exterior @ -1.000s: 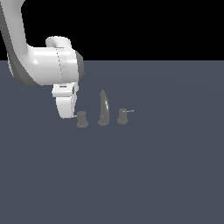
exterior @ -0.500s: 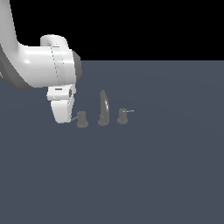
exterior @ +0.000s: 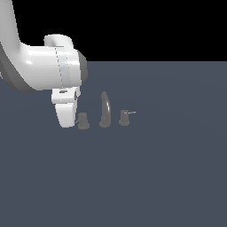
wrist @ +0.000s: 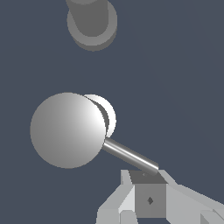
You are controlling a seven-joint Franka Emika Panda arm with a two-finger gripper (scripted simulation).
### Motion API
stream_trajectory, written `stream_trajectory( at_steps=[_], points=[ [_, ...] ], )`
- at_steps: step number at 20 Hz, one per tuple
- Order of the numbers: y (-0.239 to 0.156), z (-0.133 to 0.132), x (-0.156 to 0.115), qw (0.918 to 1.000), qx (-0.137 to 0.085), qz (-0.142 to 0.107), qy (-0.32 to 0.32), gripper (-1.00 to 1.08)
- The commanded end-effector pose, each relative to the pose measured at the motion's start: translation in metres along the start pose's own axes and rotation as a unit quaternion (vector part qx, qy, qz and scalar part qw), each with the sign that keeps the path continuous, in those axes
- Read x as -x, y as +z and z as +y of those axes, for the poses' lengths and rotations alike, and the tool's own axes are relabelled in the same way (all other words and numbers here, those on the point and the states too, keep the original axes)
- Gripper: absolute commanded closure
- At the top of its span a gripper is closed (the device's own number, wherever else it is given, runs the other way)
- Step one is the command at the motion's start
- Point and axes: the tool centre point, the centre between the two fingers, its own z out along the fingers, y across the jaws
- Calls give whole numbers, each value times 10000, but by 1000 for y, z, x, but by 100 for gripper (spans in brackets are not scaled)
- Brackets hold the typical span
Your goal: Turn on the faucet by rotating a designated handle.
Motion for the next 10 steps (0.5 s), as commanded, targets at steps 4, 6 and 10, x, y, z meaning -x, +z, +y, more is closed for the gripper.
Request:
stream_trajectory(
  at_steps=[4,6,10],
  points=[
    [0,0,-19,10000,12,18,47,108],
    [-1,-1,-35,10000,20,35,90,108],
    [-2,-3,-68,9998,36,70,174,108]
  ],
)
